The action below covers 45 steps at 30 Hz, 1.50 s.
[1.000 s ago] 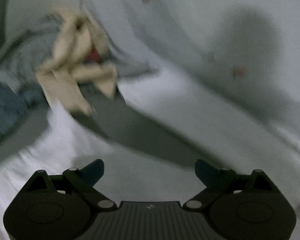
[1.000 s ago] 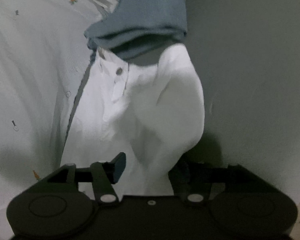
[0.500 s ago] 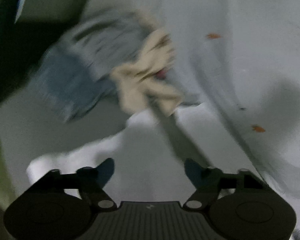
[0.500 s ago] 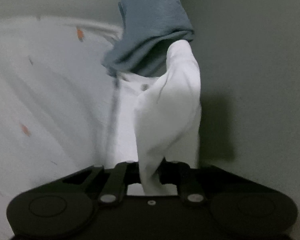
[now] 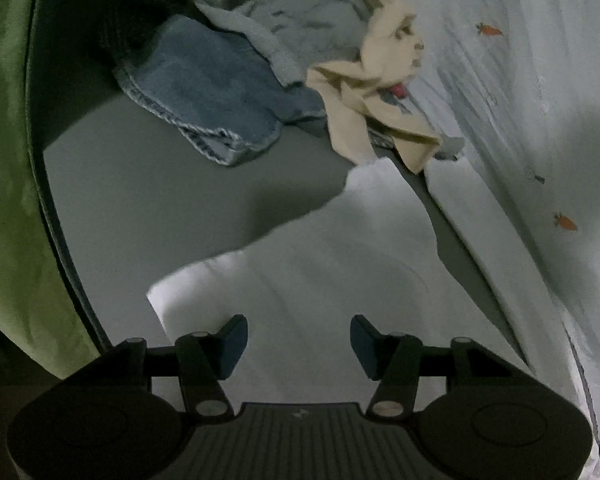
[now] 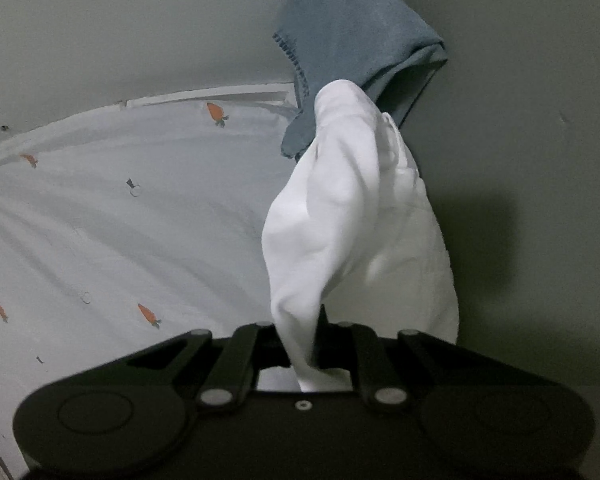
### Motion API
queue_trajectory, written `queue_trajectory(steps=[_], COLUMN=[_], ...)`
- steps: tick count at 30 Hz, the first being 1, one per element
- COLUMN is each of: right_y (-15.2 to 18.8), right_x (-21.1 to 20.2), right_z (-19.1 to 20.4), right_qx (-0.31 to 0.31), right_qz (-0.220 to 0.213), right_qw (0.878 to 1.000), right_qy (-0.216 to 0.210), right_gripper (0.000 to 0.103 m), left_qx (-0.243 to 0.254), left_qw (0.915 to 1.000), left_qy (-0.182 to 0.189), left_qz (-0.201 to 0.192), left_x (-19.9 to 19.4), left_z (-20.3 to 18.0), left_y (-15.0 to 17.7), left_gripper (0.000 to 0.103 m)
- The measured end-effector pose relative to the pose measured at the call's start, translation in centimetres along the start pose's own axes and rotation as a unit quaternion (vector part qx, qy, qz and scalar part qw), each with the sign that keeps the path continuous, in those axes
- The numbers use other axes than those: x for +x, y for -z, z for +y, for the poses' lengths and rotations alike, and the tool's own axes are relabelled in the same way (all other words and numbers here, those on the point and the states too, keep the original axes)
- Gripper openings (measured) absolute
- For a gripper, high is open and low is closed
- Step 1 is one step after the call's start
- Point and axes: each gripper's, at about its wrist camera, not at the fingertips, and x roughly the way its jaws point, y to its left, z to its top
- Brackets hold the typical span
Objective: Fold clothes
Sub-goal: 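Hold the hem up with the right gripper while the left gripper grasps the shirt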
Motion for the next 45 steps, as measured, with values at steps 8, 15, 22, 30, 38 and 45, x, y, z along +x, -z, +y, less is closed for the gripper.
queue_trajectory(steps=[8,15,22,30,38,45], right_y=[0.5,0.2,0.5,0.3,0.4,0.4], right_x=[-0.4,-0.9,-1.6,-1.8,-1.7,-1.6], right_z=[-0.2,-0.5,-0.8,-1.0,-1.1,-1.3], right_qx=[0.007,0.008,0.008,0.009,0.014,0.020], right_qz=[-0.019,-0.029,-0.029,-0.030,-0.029,-0.030], right_qw=[1.000,1.000,1.000,0.999,0.999,0.999], right_qy=[0.001,0.001,0.001,0.003,0.001,0.002], right_gripper=[0.009,0.009,0.009,0.009,0.009,0.009], left_qx=[0.012,-0.023,-0.043,-0.161,-0.258,-0.318], left_qw=[0.9991,0.9985,0.9970,0.9855,0.9634,0.9414], left_qy=[-0.039,-0.049,-0.064,-0.039,0.070,0.109], left_qz=[0.002,0.013,0.006,-0.037,-0.025,-0.029], left_x=[-0.5,-0.6,-0.7,-1.5,-0.7,-0.5], left_z=[0.9,2.3,2.7,4.6,6.6,8.0], left_y=[-0.8,-1.2,-1.0,-1.0,0.3,1.4], left_gripper=[0.053,0.034,0.034,0.034,0.034,0.034])
